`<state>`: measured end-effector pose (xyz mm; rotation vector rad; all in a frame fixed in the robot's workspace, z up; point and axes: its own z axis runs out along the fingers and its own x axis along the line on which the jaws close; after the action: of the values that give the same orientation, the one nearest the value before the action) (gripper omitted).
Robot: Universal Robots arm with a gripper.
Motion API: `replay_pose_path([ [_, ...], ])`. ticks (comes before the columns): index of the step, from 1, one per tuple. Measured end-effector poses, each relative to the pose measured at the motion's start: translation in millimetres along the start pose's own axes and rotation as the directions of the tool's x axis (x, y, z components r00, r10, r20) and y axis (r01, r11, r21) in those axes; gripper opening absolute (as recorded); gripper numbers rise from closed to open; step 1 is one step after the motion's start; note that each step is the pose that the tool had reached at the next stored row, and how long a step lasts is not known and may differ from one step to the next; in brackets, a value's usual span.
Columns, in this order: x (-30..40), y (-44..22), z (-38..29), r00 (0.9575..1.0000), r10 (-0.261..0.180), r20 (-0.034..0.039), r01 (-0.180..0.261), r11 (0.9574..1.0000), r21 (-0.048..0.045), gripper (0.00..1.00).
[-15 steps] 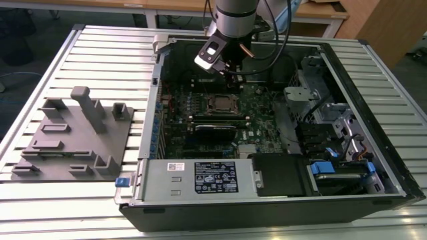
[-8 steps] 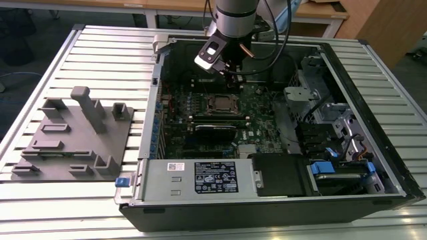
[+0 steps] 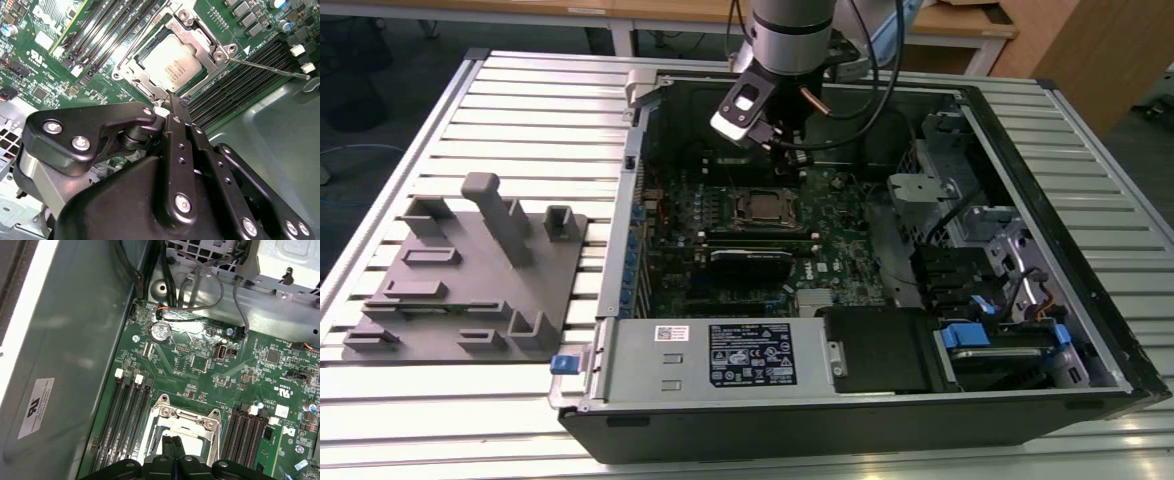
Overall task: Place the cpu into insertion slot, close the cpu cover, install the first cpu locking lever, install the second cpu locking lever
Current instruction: 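Close the cpu cover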
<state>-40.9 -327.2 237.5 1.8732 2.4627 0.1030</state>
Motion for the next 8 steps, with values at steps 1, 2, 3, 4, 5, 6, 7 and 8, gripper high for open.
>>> replay_pose_path([
  [1, 0.0, 0.0, 0.0, 1.0, -0.008, -0.0007, 0.008, 1.0, 0.0, 0.1],
  [2, 0.0, 0.0, 0.0, 0.9999, -0.016, -0.0013, 0.016, 0.9999, 0.0, 0.1],
  [3, 0.0, 0.0, 0.0, 0.9997, -0.023, -0.0018, 0.023, 0.9997, 0.0, 0.1],
  [4, 0.0, 0.0, 0.1, 0.9995, -0.03, -0.0025, 0.03, 0.9995, 0.0, 0.1],
  [5, 0.0, 0.0, 0.1, 0.9993, -0.037, -0.003, 0.037, 0.9993, 0.0, 0.1],
  [6, 0.0, 0.0, 0.0, 0.9991, -0.043, -0.0035, 0.043, 0.9991, 0.0001, 0.1],
  [7, 0.0, 0.0, 0.0, 0.9988, -0.048, -0.0038, 0.048, 0.9989, 0.0001, 0.1],
  [8, 0.0, 0.0, 0.1, 0.9988, -0.05, -0.004, 0.05, 0.9988, 0.0, 0.1],
])
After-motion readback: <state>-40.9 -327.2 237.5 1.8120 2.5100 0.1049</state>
